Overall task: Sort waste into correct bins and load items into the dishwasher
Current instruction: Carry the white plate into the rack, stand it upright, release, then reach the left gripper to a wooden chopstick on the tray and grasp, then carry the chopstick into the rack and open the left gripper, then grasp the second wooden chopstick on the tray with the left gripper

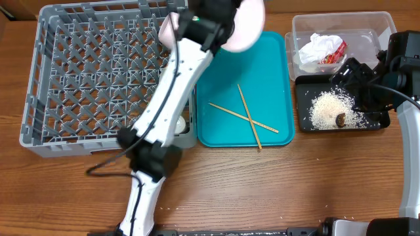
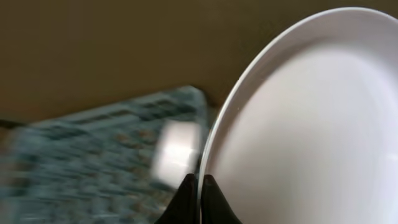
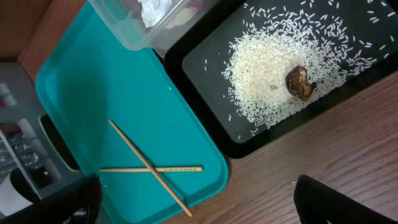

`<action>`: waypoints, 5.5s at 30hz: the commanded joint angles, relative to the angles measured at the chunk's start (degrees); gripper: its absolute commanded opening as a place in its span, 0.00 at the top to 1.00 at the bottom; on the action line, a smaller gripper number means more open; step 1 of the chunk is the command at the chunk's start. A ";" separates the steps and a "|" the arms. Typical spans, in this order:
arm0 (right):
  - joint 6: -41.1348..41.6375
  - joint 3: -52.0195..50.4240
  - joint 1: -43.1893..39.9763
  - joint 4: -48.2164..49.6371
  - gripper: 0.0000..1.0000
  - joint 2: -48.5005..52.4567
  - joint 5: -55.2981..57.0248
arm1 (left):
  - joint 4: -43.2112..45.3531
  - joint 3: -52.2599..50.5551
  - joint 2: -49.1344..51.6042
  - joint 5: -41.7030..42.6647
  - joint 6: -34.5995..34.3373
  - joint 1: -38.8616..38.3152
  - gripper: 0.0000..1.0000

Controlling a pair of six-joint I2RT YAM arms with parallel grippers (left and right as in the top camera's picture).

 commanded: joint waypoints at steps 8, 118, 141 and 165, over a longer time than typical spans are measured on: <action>-0.35 0.85 -0.11 0.15 0.00 -0.26 0.37 | -0.55 0.17 -1.33 -31.41 8.63 12.09 0.96; -0.35 0.85 -0.11 0.15 0.00 -0.26 0.37 | -33.68 7.17 8.39 28.35 1.46 23.82 0.96; -0.33 0.85 -0.11 0.15 0.00 -0.26 0.37 | -32.68 4.76 6.12 39.93 -4.70 9.57 0.46; -0.35 0.85 -0.11 0.15 0.00 -0.26 0.37 | -30.01 -1.33 23.78 29.16 -67.08 -12.24 0.27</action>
